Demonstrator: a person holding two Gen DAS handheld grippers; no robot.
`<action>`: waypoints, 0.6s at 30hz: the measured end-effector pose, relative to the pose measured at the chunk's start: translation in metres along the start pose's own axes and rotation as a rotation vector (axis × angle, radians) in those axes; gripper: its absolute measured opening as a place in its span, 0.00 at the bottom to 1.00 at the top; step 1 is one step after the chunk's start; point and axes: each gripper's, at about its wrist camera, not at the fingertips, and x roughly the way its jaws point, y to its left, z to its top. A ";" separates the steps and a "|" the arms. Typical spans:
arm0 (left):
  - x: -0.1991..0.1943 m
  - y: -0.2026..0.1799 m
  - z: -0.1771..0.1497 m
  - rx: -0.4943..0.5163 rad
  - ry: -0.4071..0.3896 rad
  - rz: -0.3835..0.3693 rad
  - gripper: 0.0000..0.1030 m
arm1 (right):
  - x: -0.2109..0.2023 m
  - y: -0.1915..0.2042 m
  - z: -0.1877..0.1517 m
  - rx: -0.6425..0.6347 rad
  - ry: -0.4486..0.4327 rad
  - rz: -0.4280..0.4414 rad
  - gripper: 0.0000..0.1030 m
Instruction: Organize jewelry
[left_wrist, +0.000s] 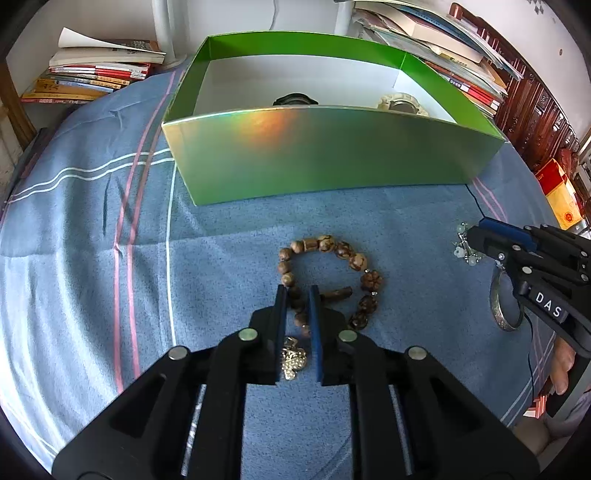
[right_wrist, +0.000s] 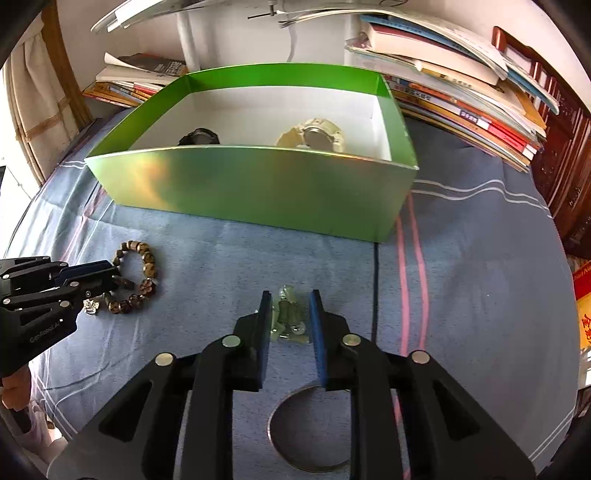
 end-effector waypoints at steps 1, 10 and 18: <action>0.000 0.000 0.000 -0.001 -0.001 0.009 0.22 | 0.000 -0.001 0.000 0.001 -0.001 -0.001 0.24; -0.006 -0.014 -0.016 -0.046 -0.032 0.098 0.33 | 0.005 0.004 0.001 -0.030 0.020 0.003 0.25; -0.006 -0.018 -0.023 -0.023 -0.040 0.081 0.57 | 0.014 0.014 0.007 -0.051 0.040 -0.005 0.36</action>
